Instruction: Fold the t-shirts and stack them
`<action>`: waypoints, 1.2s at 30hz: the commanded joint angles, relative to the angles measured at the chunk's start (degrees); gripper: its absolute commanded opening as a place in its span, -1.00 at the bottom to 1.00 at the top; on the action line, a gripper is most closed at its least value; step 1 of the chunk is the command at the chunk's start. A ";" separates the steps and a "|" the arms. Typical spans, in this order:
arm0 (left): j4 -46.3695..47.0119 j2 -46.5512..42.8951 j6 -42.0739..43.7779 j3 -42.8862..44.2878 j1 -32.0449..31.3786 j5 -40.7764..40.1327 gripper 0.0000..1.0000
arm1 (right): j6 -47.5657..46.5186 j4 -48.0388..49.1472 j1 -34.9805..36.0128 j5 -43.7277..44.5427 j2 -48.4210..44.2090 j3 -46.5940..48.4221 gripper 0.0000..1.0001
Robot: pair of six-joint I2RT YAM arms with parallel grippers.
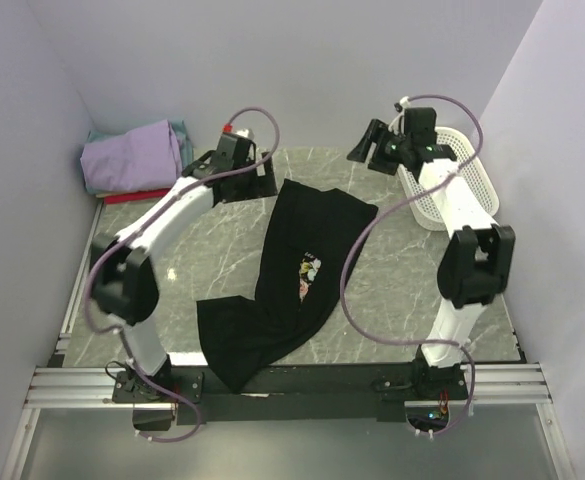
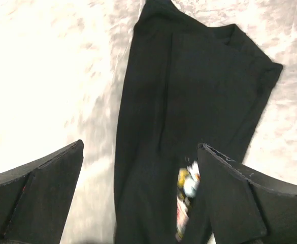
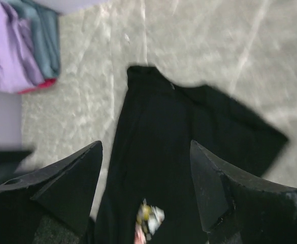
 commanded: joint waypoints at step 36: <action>24.22 40.94 8.17 16.39 11.75 43.14 0.92 | 3.13 6.25 -0.69 9.22 0.19 -28.79 0.46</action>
